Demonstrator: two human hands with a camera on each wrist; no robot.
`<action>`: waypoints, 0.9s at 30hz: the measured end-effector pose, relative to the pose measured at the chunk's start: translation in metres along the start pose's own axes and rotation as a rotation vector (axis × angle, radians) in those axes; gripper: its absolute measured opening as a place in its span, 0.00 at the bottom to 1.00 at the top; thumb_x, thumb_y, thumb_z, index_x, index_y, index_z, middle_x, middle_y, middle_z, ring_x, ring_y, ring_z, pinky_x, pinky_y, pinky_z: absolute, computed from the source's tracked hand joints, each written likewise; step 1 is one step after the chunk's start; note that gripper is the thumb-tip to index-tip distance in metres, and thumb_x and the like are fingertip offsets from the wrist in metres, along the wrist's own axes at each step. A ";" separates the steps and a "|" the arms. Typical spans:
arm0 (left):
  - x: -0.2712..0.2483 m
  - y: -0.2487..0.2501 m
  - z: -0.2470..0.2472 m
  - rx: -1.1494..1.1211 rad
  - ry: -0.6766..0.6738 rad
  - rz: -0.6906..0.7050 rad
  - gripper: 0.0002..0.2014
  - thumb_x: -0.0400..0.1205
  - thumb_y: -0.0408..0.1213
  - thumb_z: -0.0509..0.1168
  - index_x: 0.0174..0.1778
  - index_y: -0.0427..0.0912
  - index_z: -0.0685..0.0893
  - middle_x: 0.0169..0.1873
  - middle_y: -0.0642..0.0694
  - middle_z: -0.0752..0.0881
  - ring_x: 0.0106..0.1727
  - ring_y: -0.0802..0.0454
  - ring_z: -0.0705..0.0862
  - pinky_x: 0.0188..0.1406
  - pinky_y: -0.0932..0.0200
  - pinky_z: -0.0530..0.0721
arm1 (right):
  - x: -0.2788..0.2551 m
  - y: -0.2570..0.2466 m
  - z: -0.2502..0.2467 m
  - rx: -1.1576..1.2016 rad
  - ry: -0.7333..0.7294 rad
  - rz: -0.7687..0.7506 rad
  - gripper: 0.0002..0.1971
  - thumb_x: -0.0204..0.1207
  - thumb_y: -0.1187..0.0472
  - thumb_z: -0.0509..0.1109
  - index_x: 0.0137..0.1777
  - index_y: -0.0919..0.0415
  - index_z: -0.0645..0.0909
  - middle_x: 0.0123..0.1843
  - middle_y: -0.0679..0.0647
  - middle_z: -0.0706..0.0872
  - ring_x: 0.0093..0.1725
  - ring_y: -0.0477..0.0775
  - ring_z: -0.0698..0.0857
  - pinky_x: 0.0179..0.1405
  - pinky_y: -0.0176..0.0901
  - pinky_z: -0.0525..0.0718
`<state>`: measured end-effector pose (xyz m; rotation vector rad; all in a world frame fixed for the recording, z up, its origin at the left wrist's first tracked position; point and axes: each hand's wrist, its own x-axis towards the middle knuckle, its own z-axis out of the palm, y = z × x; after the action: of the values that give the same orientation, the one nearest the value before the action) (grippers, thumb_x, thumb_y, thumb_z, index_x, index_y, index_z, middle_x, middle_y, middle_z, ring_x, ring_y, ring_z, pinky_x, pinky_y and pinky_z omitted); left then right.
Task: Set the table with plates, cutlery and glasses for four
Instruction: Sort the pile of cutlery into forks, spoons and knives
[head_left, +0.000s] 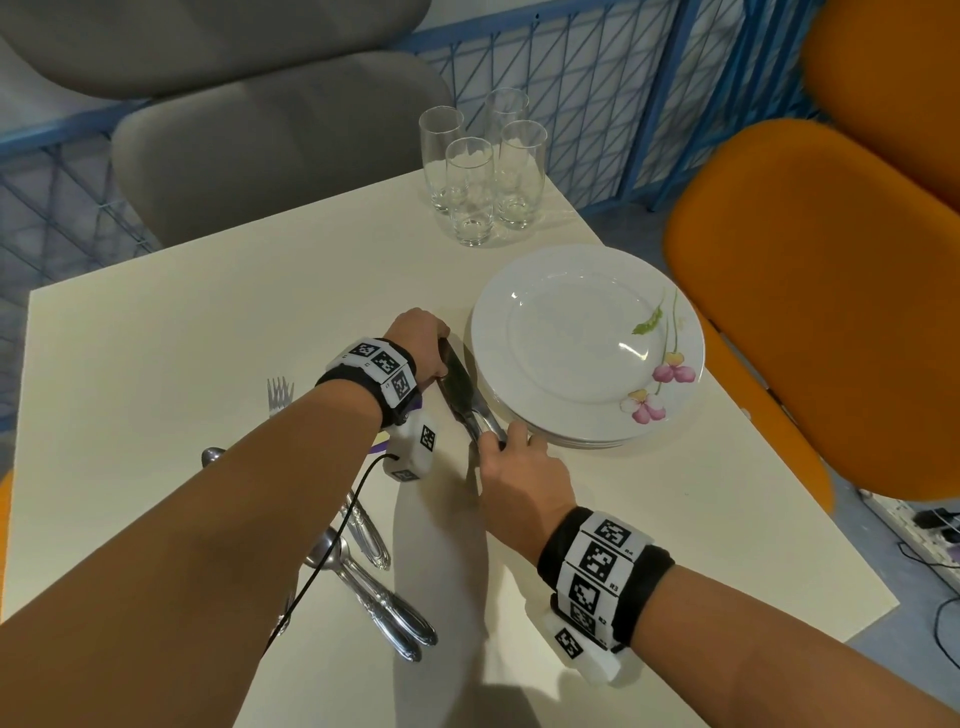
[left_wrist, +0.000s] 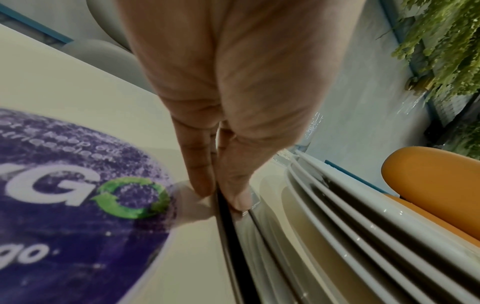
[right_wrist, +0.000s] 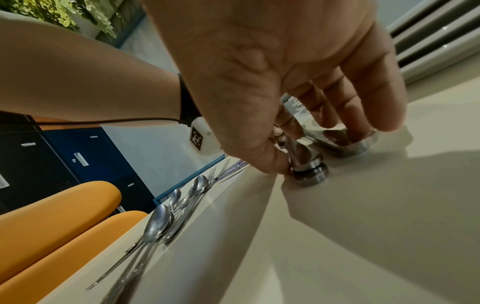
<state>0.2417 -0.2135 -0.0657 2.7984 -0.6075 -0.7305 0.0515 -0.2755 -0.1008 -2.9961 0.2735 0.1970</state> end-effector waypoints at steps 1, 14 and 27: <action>-0.001 -0.001 0.000 -0.013 0.007 -0.002 0.24 0.75 0.30 0.73 0.68 0.33 0.80 0.59 0.34 0.85 0.60 0.38 0.84 0.62 0.48 0.82 | 0.001 0.000 -0.001 0.000 0.006 -0.002 0.17 0.49 0.67 0.80 0.41 0.67 0.84 0.32 0.63 0.79 0.22 0.60 0.76 0.15 0.39 0.67; -0.056 -0.066 -0.022 -0.190 0.076 -0.064 0.31 0.76 0.39 0.74 0.76 0.43 0.74 0.70 0.42 0.79 0.66 0.46 0.81 0.64 0.57 0.75 | 0.017 -0.046 -0.030 -0.025 -0.141 -0.276 0.12 0.74 0.66 0.62 0.56 0.67 0.78 0.51 0.65 0.81 0.51 0.66 0.79 0.49 0.55 0.80; -0.173 -0.180 0.015 -0.379 0.223 -0.367 0.12 0.76 0.35 0.70 0.55 0.41 0.85 0.45 0.50 0.85 0.50 0.51 0.81 0.49 0.62 0.74 | 0.041 -0.122 0.000 0.357 -0.224 -0.334 0.11 0.80 0.63 0.62 0.61 0.64 0.75 0.55 0.59 0.81 0.52 0.58 0.83 0.46 0.42 0.78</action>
<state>0.1577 0.0223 -0.0544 2.5985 0.0839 -0.5129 0.1141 -0.1634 -0.0927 -2.5845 -0.1946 0.3968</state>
